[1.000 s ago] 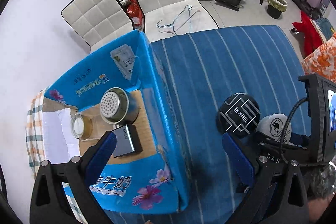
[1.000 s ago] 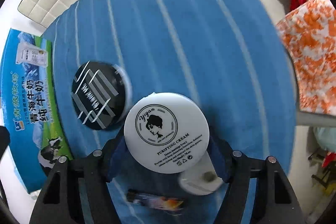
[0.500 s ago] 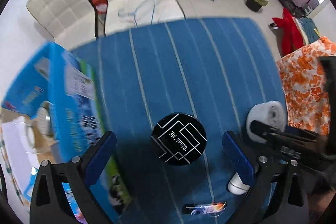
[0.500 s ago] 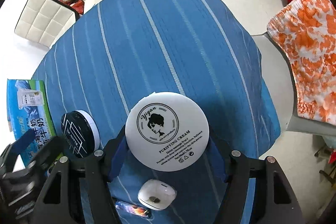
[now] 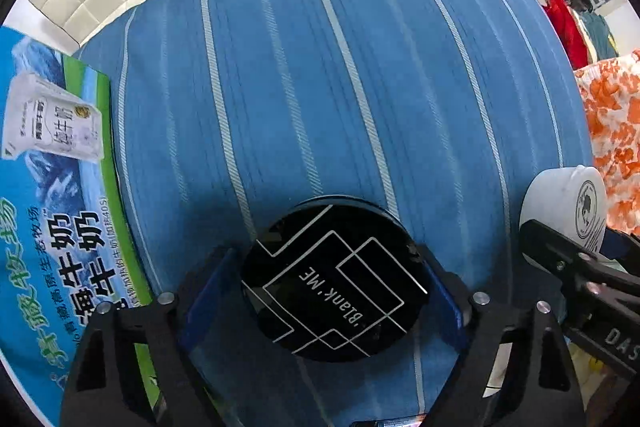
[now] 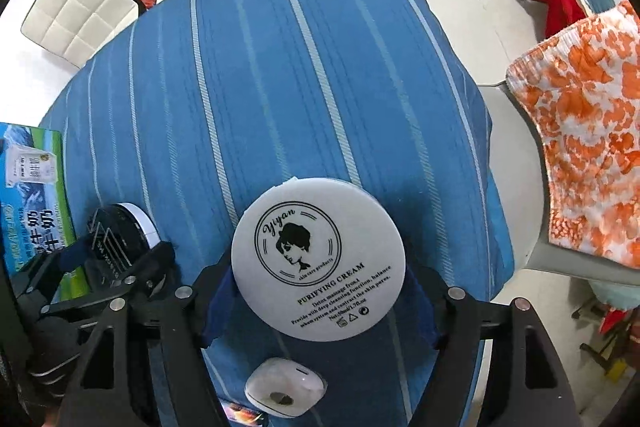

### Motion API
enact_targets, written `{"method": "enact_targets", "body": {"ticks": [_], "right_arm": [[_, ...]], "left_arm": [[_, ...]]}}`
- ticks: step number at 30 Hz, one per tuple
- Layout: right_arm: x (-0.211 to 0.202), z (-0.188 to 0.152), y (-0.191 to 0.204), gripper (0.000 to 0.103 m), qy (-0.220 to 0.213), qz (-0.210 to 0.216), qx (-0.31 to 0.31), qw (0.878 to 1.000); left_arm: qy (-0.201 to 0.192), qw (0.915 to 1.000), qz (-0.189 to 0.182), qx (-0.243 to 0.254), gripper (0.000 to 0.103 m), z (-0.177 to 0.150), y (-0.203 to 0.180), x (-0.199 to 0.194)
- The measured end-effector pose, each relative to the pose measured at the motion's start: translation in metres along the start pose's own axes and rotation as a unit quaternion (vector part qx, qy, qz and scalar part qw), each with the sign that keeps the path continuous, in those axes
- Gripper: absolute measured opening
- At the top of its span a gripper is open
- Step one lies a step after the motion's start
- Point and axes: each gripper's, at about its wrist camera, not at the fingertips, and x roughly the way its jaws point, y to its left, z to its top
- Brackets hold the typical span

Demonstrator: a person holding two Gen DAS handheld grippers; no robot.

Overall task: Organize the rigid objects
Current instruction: 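Grasp the black round compact with the left tool while the right tool grips the white cream jar, then carry the black compact and white cream jar over the blue box with both tools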

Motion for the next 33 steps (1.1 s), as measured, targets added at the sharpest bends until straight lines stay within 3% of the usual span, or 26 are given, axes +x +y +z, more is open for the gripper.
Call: {"method": "enact_targets", "body": {"ticks": [4, 7, 13, 17, 25, 33], "right_arm": [[0.0, 0.001, 0.004, 0.073, -0.002, -0.018, 0.001, 1.0], [0.001, 0.001, 0.007, 0.072, -0.006, -0.037, -0.004, 0.999], [-0.006, -0.004, 0.009, 0.07, -0.015, -0.037, -0.001, 0.999], [-0.022, -0.011, 0.015, 0.07, -0.033, -0.032, -0.007, 0.999], [-0.08, -0.027, 0.03, 0.07, -0.079, -0.021, -0.035, 0.996], [-0.161, -0.067, 0.071, 0.07, -0.14, -0.007, -0.069, 0.988]], "left_arm": [[-0.013, 0.9999, -0.002, -0.003, 0.085, -0.003, 0.003, -0.004], [-0.03, 0.9996, 0.0, -0.001, 0.074, -0.008, 0.002, -0.013], [-0.032, 0.9995, 0.001, -0.002, 0.073, -0.021, 0.007, -0.025], [-0.057, 0.9983, 0.001, 0.004, 0.073, -0.032, 0.008, -0.05], [-0.118, 0.9929, -0.013, -0.004, 0.073, -0.048, 0.026, -0.113], [-0.177, 0.9838, -0.029, 0.006, 0.073, -0.079, 0.059, -0.179]]}}
